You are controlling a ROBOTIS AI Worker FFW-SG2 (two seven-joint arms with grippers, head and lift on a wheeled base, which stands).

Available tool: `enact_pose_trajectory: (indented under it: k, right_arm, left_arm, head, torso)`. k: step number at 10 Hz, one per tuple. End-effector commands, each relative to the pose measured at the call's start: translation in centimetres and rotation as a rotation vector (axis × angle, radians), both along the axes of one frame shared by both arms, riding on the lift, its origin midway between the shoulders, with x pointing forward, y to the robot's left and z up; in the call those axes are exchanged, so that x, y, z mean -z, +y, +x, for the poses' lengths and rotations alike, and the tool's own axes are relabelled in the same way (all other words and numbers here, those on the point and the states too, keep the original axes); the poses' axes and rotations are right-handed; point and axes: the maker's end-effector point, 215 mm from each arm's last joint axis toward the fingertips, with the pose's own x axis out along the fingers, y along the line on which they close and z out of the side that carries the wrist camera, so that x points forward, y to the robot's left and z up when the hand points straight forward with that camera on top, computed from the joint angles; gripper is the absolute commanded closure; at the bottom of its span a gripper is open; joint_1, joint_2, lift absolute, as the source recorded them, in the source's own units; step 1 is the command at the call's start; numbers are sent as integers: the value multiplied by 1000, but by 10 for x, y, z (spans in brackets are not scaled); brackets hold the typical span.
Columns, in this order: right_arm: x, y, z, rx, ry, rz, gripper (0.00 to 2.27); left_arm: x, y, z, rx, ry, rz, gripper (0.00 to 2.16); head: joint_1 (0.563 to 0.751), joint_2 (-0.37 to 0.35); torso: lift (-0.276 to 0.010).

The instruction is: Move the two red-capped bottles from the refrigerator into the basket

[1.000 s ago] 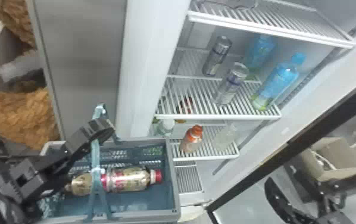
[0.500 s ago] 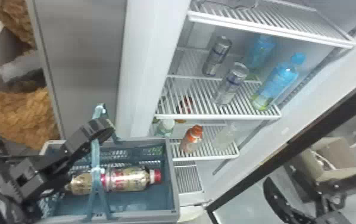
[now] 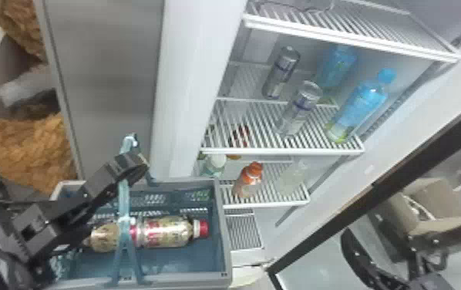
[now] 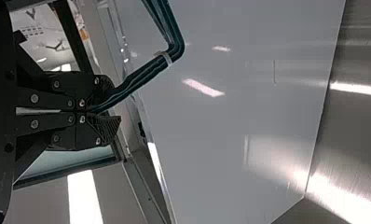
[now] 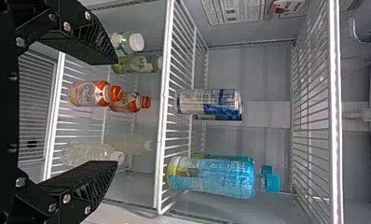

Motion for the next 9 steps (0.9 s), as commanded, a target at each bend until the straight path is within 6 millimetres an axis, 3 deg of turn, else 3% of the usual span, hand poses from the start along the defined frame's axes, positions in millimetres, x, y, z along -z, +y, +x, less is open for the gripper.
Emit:
enact_pose_trajectory:
  k: [1,9]
  right_arm:
    - [0,0,0,1,0,1,271]
    - [8,0,1,6,10,19,271]
  left_arm:
    - [0,0,0,-1,0,0,1204]
    - [-1,0,1,-6,-4,-1,1204]
  head:
    - [695,-350]
    - [695,-350]
  torso:
    - [0]
    - [0]
